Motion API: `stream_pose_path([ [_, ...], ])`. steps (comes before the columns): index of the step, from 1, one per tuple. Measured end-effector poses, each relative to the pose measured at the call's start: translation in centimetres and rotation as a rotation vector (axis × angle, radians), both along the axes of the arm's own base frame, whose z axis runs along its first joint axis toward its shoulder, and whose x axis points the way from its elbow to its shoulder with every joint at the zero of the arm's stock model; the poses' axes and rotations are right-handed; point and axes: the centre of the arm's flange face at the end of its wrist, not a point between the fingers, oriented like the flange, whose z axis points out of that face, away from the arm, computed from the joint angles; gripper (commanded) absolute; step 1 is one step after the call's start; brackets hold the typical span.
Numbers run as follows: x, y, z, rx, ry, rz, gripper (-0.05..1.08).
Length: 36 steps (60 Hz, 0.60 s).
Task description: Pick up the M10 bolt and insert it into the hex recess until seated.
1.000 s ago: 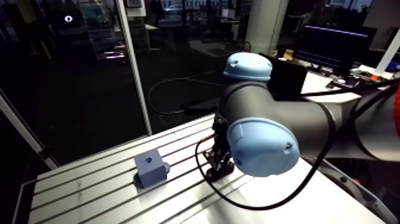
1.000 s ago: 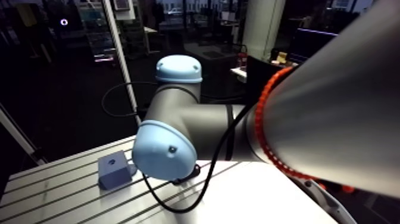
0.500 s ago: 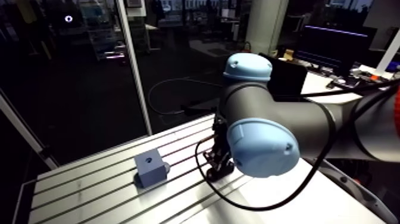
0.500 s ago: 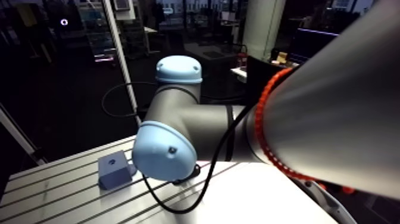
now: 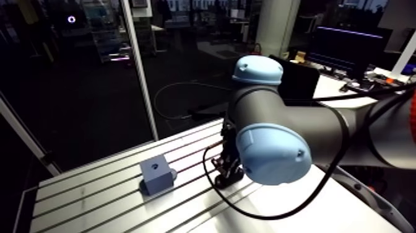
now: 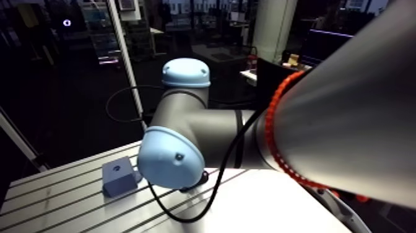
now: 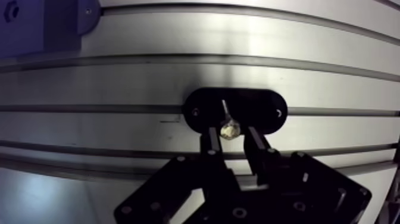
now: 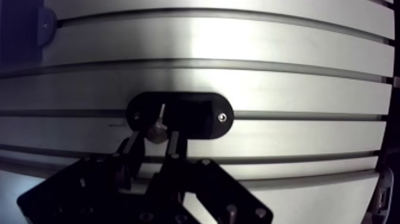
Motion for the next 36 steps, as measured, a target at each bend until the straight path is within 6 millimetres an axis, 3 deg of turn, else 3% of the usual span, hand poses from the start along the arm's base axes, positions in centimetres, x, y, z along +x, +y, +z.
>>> stream_pose_path([
  [36, 0.10, -0.06, -0.04, -0.001, -0.001, -0.001, 0.65],
])
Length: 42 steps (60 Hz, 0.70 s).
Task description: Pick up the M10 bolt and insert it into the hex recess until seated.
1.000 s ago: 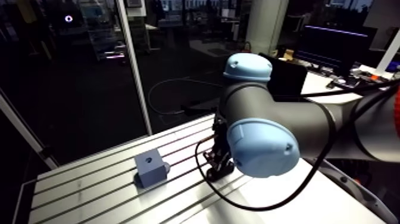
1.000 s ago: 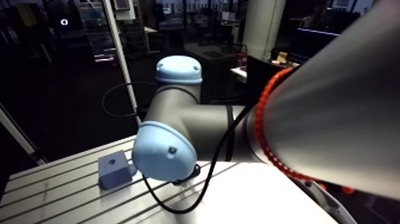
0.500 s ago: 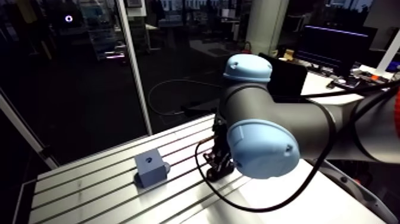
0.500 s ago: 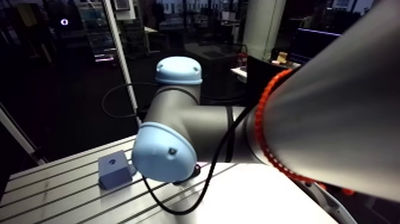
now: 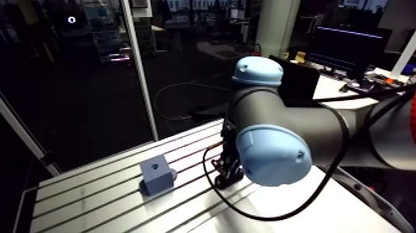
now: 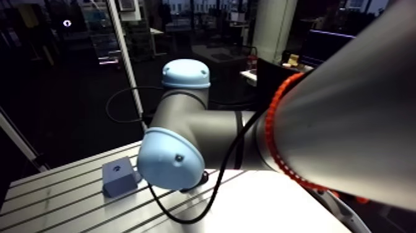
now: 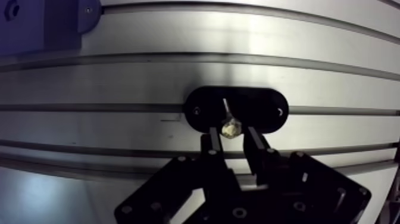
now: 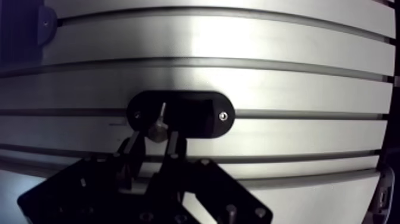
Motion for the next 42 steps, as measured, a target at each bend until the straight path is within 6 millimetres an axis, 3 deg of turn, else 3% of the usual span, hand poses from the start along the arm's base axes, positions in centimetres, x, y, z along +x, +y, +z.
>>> stream_pose_path([
  [42, -0.14, 0.07, 0.03, 0.000, 0.002, -0.001, 0.65],
])
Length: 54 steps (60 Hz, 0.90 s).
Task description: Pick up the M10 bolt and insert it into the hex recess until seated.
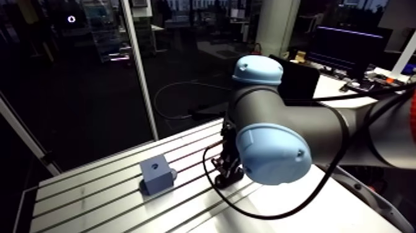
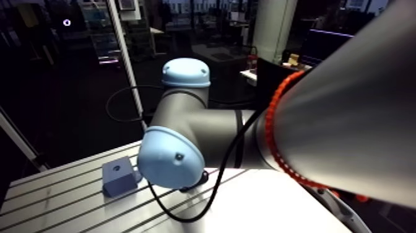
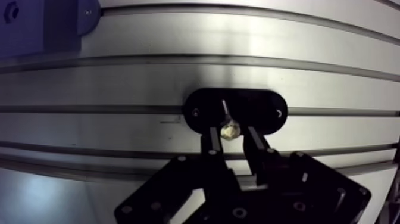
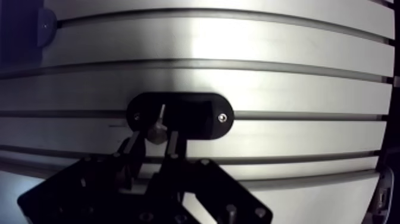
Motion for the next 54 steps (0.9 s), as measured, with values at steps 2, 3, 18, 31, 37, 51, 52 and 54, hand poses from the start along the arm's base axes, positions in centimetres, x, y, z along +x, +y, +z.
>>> stream_pose_path([
  [2, 0.00, 0.00, -0.01, 0.000, 0.000, 0.000, 0.65],
  [3, -0.01, 0.01, -0.02, 0.000, 0.000, 0.000, 0.65],
  [18, -0.12, 0.07, -0.07, -0.001, -0.001, 0.001, 0.65],
  [31, -0.27, 0.16, 0.04, 0.001, 0.002, 0.000, 0.65],
  [37, -0.29, 0.17, 0.07, 0.001, 0.003, 0.000, 0.65],
  [51, -0.32, 0.18, 0.05, 0.000, 0.003, -0.001, 0.65],
  [52, -0.32, 0.18, 0.05, 0.000, 0.003, -0.001, 0.65],
  [54, -0.32, 0.18, 0.05, -0.001, 0.003, -0.001, 0.66],
])
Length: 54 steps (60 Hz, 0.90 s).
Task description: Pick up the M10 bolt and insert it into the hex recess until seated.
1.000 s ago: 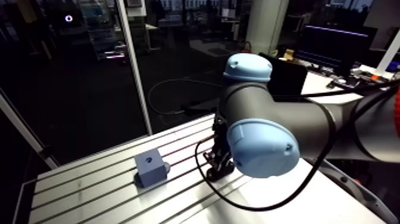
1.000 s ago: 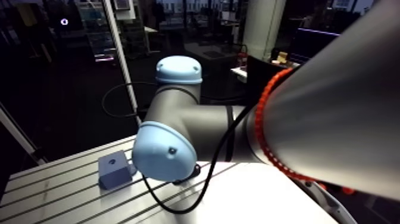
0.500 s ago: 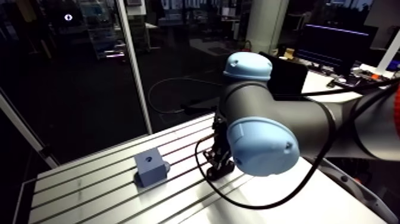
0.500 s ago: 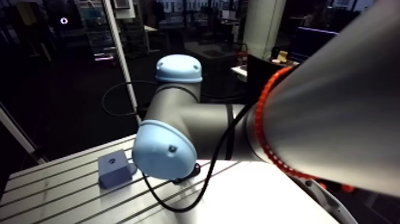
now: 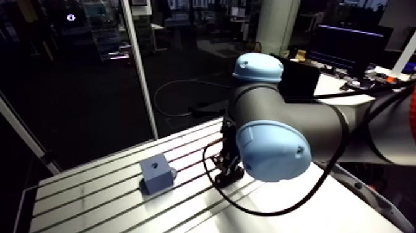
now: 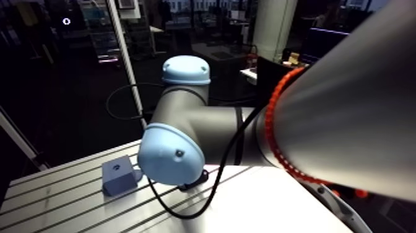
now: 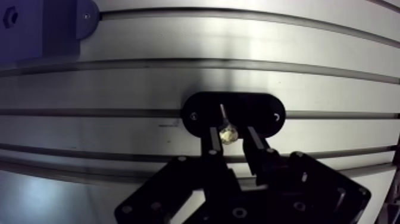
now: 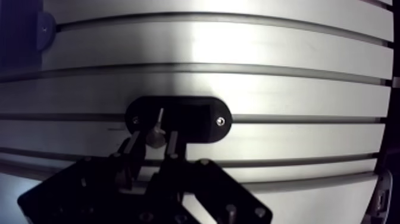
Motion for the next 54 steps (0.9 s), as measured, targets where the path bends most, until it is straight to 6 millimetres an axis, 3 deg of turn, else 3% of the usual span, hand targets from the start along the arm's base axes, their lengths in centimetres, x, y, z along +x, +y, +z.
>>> stream_pose_path([
  [54, -0.01, -0.07, -0.28, -0.005, -0.004, 0.001, 0.67],
])
